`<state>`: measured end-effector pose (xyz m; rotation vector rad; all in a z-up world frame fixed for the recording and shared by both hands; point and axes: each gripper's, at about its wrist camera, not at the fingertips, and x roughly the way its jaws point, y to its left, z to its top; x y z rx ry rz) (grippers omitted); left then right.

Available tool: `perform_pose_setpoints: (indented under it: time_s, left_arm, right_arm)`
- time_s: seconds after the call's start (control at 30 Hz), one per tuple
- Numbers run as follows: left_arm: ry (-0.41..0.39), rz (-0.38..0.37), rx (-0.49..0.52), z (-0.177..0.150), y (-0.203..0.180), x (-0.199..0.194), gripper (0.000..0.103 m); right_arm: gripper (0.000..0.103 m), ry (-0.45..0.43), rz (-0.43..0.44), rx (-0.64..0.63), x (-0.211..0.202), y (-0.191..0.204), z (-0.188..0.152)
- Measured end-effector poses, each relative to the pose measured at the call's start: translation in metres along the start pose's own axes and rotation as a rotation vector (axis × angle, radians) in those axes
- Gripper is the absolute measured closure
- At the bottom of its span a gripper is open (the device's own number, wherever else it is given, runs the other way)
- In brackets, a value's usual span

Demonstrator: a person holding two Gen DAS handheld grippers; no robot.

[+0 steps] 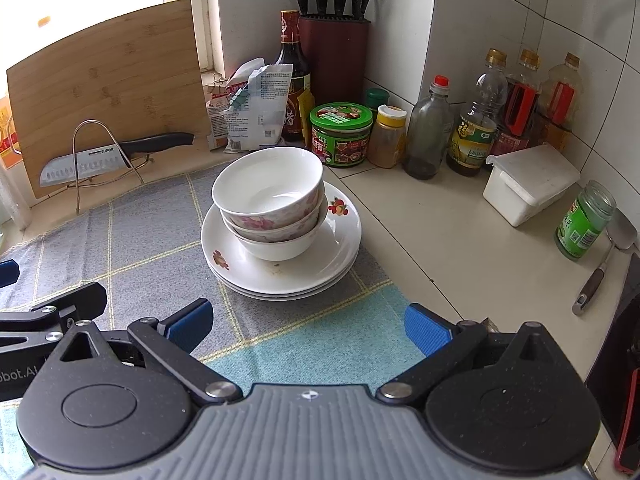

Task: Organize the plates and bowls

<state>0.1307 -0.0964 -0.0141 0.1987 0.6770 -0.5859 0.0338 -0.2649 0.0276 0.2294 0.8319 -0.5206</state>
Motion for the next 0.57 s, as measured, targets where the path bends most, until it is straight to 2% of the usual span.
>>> perform_pose_setpoints:
  time_s: [0.57]
  left_arm:
    - [0.001, -0.004, 0.0, 0.0008, -0.0002, 0.0004, 0.001]
  right_arm:
    - [0.0, 0.002, -0.016, -0.005, -0.0005, 0.0002, 0.0008]
